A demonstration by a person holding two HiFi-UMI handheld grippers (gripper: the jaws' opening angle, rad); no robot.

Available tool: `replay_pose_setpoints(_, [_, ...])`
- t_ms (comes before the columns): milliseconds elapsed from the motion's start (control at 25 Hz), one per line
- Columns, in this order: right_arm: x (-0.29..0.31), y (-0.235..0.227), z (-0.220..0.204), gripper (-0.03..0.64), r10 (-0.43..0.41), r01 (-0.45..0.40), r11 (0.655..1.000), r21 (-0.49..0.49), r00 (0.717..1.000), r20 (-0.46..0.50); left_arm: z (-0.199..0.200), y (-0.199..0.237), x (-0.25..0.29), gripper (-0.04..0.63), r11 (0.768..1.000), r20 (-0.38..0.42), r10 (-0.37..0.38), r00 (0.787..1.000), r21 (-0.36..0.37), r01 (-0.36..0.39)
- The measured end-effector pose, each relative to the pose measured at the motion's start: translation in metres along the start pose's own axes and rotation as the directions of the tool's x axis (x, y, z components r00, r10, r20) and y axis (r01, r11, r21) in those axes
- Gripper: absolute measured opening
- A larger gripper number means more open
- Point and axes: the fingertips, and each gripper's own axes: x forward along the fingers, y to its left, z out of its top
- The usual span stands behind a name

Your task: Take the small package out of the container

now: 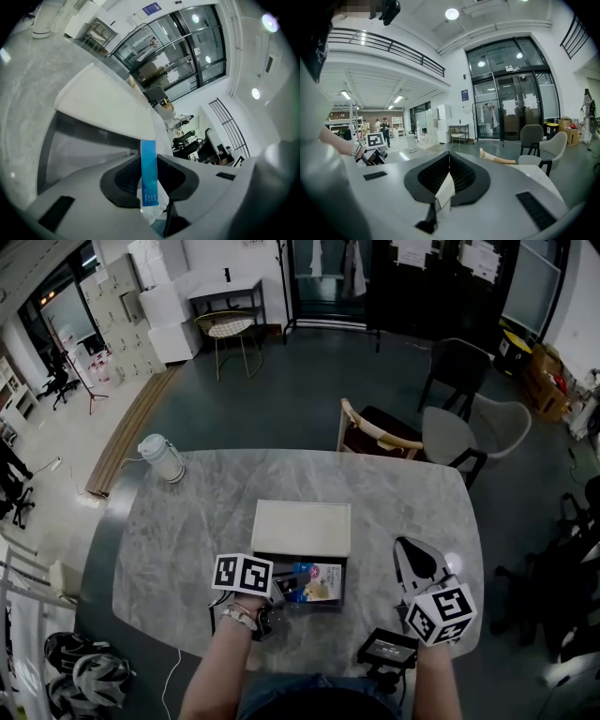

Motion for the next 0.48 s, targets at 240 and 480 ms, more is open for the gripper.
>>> replay_pose_setpoints(240, [-0.015,-0.003,-0.008,0.026,0.027,-0.027,1.000,0.013,1.000,-0.016,0.016,-0.019,-0.025,0.097,0.996,0.181,-0.071,0.981,-0.044,0.080])
replay_pose_setpoints(480, [-0.024,0.008,-0.020,0.026,0.059,-0.058,0.998,0.037,0.998,-0.018,0.015,-0.031,-0.054,0.097,0.994,0.320,-0.089,0.943,-0.024,0.102])
